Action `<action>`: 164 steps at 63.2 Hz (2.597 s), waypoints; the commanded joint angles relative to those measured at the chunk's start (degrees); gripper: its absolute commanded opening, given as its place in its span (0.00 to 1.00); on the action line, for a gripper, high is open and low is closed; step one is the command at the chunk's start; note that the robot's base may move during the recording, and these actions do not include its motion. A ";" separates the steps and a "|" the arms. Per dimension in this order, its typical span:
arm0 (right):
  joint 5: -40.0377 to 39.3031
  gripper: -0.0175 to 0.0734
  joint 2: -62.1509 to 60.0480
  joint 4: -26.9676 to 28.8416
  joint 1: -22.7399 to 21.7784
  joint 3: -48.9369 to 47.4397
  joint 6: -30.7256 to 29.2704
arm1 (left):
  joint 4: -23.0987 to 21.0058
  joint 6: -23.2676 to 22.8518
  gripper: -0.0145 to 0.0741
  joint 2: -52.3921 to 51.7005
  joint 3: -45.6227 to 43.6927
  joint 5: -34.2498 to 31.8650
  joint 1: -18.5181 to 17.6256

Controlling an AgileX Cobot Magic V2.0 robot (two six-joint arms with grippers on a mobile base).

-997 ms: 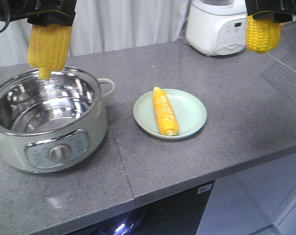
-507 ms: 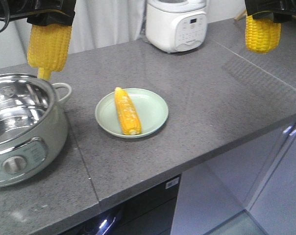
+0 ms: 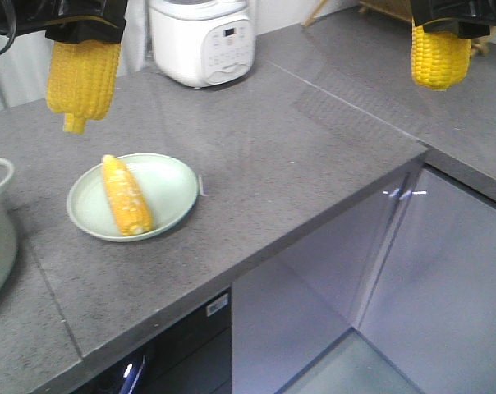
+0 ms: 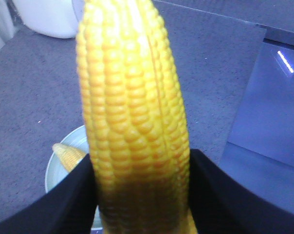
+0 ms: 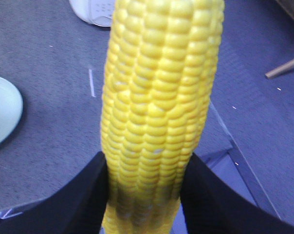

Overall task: Distribute corn equally
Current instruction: 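Drive the base away from the pot toward the other counter section, then drive forward and line up the base with the two empty plates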

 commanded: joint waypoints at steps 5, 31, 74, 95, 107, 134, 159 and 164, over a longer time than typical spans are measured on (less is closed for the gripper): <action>-4.05 0.19 -1.79 -0.83 -0.37 -1.58 0.05 | 0.04 -0.50 0.15 -1.78 -1.63 -3.56 -0.23; -4.05 0.19 -1.79 -0.83 -0.37 -1.58 0.05 | 0.04 -0.50 0.15 -1.78 -1.63 -3.56 -0.23; -4.05 0.19 -1.79 -0.83 -0.37 -1.58 0.05 | 0.04 -0.50 0.15 -1.78 -1.63 -3.56 -0.23; -4.05 0.19 -1.79 -0.83 -0.37 -1.58 0.05 | 0.04 -0.50 0.15 -1.78 -1.63 -3.56 -0.23; -4.05 0.19 -1.79 -0.83 -0.37 -1.58 0.05 | 0.04 -0.50 0.15 -1.78 -1.63 -3.56 -0.23; -4.05 0.19 -1.79 -0.83 -0.37 -1.58 0.05 | 0.04 -0.50 0.15 -1.78 -1.63 -3.56 -0.23; -4.05 0.19 -1.79 -0.83 -0.37 -1.58 0.05 | 0.04 -0.50 0.15 -1.78 -1.63 -3.56 -0.23; -4.05 0.19 -1.79 -0.83 -0.37 -1.58 0.05 | 0.04 -0.50 0.15 -1.78 -1.63 -3.56 -0.23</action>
